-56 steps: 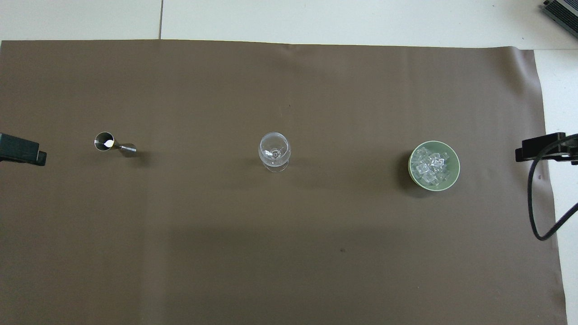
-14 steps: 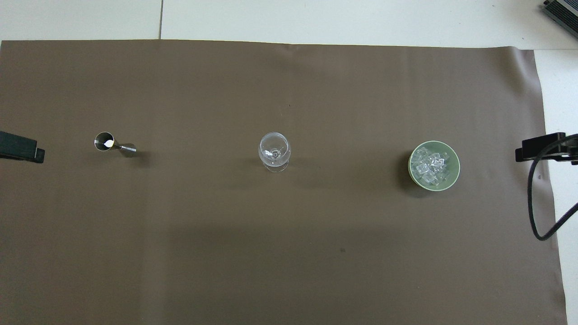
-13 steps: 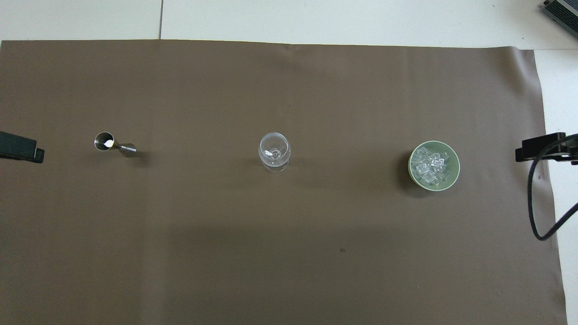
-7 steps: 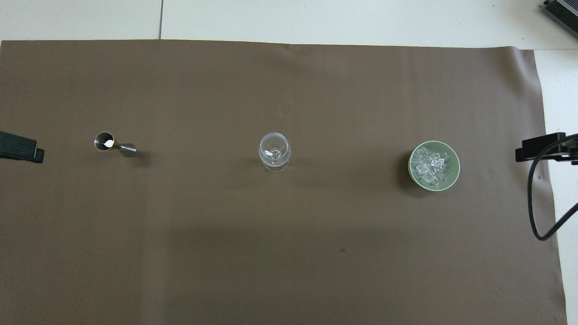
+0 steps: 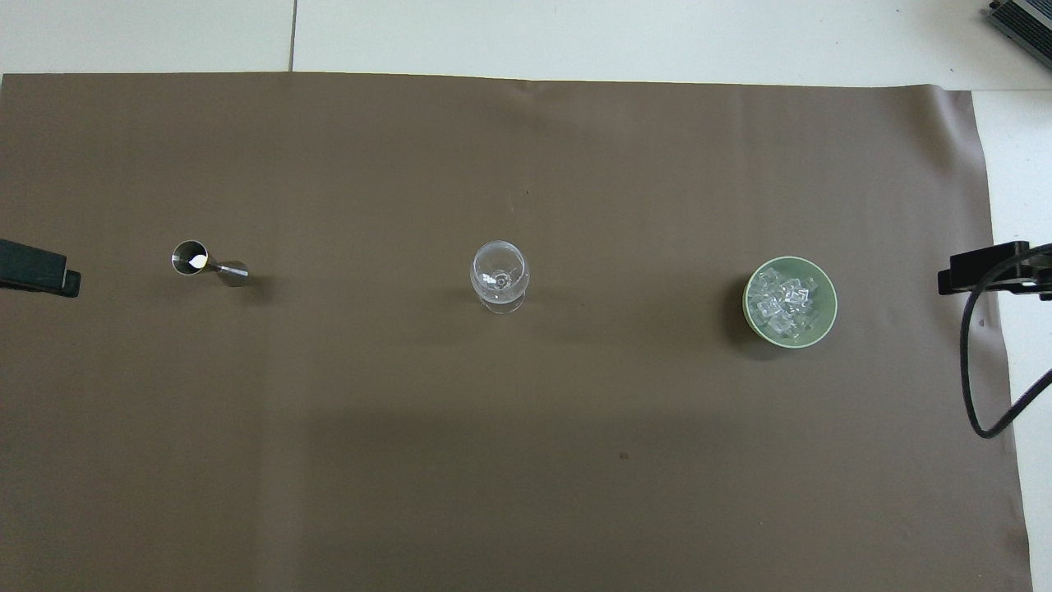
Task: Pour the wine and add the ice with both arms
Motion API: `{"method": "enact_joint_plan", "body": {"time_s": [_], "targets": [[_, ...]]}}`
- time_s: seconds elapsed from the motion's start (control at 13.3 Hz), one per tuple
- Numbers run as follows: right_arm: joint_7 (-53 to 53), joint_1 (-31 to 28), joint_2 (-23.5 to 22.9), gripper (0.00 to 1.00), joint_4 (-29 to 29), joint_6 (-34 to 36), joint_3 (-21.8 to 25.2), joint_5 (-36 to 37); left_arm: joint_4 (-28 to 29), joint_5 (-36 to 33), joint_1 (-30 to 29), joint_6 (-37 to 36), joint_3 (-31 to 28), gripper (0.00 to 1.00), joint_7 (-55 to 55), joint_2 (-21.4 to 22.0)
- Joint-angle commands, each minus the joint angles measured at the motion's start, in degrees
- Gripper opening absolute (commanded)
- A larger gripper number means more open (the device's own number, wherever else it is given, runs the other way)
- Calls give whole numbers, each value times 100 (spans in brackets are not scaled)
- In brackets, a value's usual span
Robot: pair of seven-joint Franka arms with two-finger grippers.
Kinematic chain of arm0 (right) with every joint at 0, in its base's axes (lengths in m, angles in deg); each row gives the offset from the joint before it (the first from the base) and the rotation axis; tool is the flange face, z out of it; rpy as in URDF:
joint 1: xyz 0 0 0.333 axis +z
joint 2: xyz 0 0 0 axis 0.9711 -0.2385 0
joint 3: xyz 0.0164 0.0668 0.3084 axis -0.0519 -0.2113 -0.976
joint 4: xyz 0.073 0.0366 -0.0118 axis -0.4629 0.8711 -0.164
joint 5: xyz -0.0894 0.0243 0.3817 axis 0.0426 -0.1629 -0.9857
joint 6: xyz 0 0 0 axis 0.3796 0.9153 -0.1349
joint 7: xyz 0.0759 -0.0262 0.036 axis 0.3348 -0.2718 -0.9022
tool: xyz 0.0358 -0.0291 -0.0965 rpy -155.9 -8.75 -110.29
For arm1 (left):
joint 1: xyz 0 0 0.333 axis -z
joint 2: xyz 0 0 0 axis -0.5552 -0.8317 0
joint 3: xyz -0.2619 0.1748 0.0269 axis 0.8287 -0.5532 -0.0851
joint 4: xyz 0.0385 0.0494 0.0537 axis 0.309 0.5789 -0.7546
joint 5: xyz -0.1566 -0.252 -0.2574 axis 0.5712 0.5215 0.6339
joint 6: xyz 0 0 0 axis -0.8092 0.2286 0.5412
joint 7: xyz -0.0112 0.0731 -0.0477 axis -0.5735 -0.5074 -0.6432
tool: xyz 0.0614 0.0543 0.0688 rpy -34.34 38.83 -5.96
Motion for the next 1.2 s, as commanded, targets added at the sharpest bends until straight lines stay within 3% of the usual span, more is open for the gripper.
{"method": "enact_joint_plan", "body": {"time_s": [0.0, 0.67, 1.12], "targets": [[-105, -55, 93, 100, 97, 13, -12, -109, 45, -24, 32, 58, -15, 100, -54, 60], [-105, -55, 93, 100, 97, 14, -12, -109, -17, 28, 14, 172, -33, 100, -45, -45], [-105, -55, 93, 100, 97, 5, -12, -109, -307, 151, -239, 444, -59, 100, -45, -747]]}}
